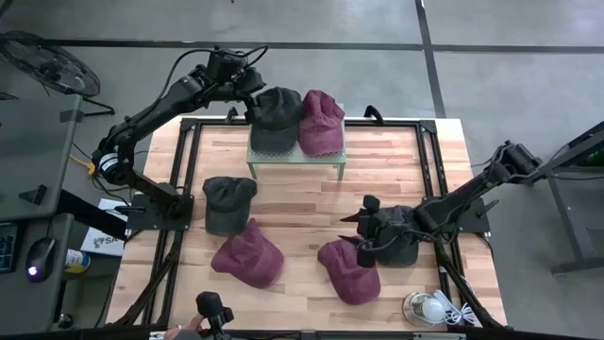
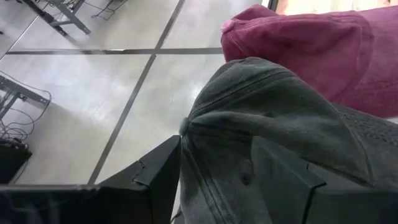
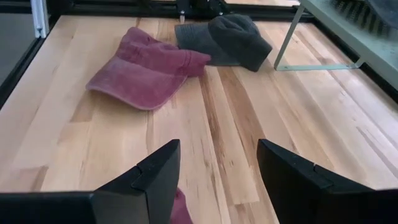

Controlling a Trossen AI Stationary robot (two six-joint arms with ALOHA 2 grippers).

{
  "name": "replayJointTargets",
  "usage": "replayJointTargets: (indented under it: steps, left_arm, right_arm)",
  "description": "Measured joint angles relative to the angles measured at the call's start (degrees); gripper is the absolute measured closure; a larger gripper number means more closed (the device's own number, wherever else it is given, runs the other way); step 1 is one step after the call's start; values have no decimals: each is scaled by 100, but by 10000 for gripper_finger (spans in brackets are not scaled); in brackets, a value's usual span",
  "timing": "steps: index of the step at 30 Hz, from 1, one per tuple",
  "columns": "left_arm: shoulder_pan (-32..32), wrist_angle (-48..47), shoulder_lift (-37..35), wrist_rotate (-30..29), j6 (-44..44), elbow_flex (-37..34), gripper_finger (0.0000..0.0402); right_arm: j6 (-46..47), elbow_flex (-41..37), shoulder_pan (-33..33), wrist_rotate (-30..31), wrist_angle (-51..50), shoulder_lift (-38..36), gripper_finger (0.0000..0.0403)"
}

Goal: Pick & Place hat
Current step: Stack the right maroon cap on top of the maroon cap on the shelf

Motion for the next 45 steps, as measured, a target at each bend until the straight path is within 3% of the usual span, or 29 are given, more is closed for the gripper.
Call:
replayJointTargets:
  steps: [9, 12, 23, 36, 45]
  left_arm:
    - [-62, -70, -21, 28, -309, 279, 208]
    - [-241, -73, -32, 85, -562, 413, 208]
    - [-1591, 209, -28, 129, -754, 402, 208]
    - [-3055, 605, -24, 12, -1247, -432, 208]
    - [-4161, 587, -22, -1249, -1700, -490, 208]
  right_arm:
    - [660, 7, 2, -964, -1175, -581, 196]
    - [1334, 7, 48, -1265, -1735, -577, 196]
    - [3950, -8, 458, -1383, -2729, -559, 196]
    - [3776, -751, 678, -1087, -1856, -524, 196]
    - [4112, -892, 675, -1433, -1882, -526, 196]
